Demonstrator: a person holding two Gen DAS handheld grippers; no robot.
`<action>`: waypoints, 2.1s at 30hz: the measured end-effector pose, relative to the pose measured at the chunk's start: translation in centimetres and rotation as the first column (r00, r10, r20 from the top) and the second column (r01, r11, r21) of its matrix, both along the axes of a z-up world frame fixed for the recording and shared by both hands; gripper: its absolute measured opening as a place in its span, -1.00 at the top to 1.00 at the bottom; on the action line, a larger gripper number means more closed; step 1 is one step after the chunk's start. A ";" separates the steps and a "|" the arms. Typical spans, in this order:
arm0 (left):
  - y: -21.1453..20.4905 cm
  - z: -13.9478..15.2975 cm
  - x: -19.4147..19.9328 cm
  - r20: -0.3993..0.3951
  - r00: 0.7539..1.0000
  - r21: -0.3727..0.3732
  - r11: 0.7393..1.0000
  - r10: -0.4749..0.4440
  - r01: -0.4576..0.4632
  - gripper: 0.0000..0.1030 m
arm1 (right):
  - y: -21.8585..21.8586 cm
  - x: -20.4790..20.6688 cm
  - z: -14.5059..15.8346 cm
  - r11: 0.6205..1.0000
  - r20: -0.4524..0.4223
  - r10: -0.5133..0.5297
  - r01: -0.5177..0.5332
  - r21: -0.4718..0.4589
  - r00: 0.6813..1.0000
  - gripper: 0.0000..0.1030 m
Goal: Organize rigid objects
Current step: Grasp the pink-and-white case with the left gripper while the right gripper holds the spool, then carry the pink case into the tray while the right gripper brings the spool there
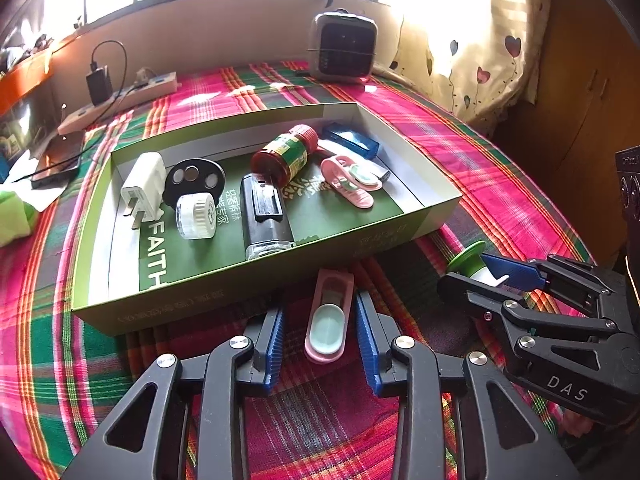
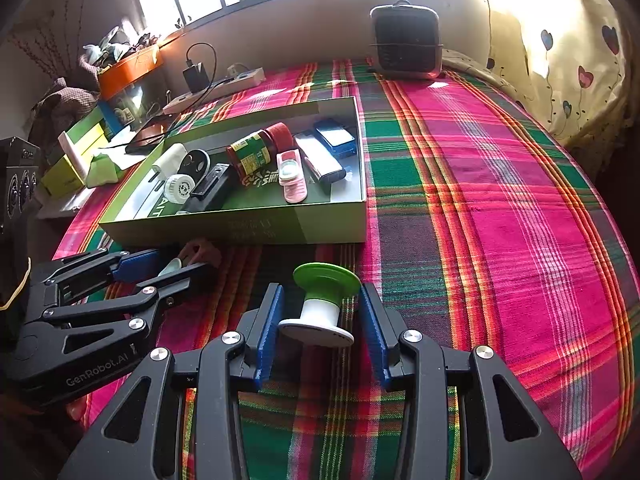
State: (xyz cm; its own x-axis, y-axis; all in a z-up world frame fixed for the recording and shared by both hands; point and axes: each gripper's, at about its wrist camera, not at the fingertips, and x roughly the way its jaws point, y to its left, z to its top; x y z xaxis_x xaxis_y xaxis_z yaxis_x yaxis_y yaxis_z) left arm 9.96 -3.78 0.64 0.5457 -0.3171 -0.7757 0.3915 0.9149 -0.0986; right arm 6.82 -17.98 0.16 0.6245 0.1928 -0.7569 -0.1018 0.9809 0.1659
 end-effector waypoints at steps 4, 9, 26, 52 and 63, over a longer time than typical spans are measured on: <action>0.0 0.0 0.0 -0.004 1.000 -0.002 1.000 0.011 -0.011 0.44 | -0.1 0.0 0.0 1.000 0.000 0.003 -0.003 0.005 1.000 0.22; 0.0 0.0 0.0 -0.016 1.000 -0.015 1.000 0.019 -0.019 0.62 | -0.3 0.0 0.0 1.000 0.000 0.005 -0.005 0.020 1.000 0.22; 0.1 0.0 -0.1 -0.014 0.999 -0.019 0.999 0.047 -0.047 0.67 | -0.5 0.0 0.0 0.999 0.000 0.011 -0.011 0.035 1.000 0.22; 0.3 1.1 -1.3 0.001 0.998 -0.040 0.997 0.059 -0.059 0.67 | 0.0 -0.7 0.4 0.999 0.022 0.037 -0.036 -0.006 0.999 0.22; 0.7 2.4 -1.8 0.031 0.997 -0.059 0.996 0.073 -0.071 0.67 | -0.2 -1.2 1.6 0.999 0.064 0.036 -0.035 -0.006 0.997 0.22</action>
